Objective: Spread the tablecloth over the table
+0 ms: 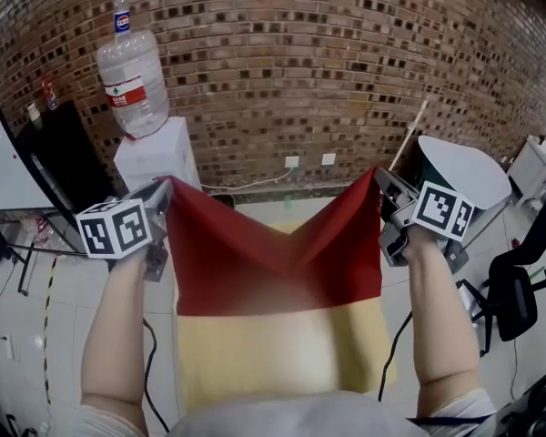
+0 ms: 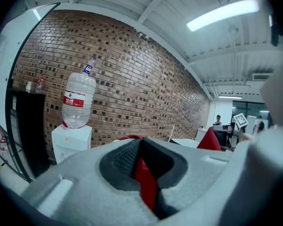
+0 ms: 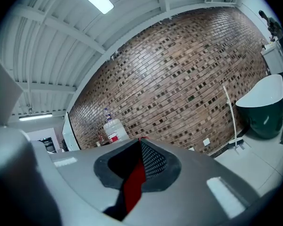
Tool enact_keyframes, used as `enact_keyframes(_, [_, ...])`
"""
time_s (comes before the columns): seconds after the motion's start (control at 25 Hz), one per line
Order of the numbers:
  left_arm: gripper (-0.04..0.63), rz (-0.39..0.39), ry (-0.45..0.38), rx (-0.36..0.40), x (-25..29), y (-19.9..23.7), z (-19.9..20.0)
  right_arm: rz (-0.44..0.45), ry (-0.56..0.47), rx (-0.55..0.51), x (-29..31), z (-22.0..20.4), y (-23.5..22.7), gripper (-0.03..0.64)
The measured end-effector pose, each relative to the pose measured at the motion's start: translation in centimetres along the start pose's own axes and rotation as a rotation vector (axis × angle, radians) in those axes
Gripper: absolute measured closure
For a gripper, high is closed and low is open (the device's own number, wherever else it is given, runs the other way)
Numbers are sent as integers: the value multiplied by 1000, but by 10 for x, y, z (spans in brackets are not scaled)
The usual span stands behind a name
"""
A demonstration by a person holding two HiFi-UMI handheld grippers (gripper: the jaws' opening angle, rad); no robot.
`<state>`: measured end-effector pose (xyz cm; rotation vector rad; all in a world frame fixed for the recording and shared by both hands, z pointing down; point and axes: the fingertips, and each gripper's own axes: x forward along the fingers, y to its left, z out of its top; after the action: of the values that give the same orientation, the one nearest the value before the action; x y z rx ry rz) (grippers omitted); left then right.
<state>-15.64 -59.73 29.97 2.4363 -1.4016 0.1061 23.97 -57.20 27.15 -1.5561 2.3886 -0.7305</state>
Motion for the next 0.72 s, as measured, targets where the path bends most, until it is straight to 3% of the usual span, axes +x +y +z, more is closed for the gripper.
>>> enact_keyframes(0.4, [580,106,-10,84,79,53,74,49,1,-19,102,66,-31,607])
enact_keyframes(0.72, [580,128,-127,124,113,77,159,81,-66,-73,160,127,-21,607])
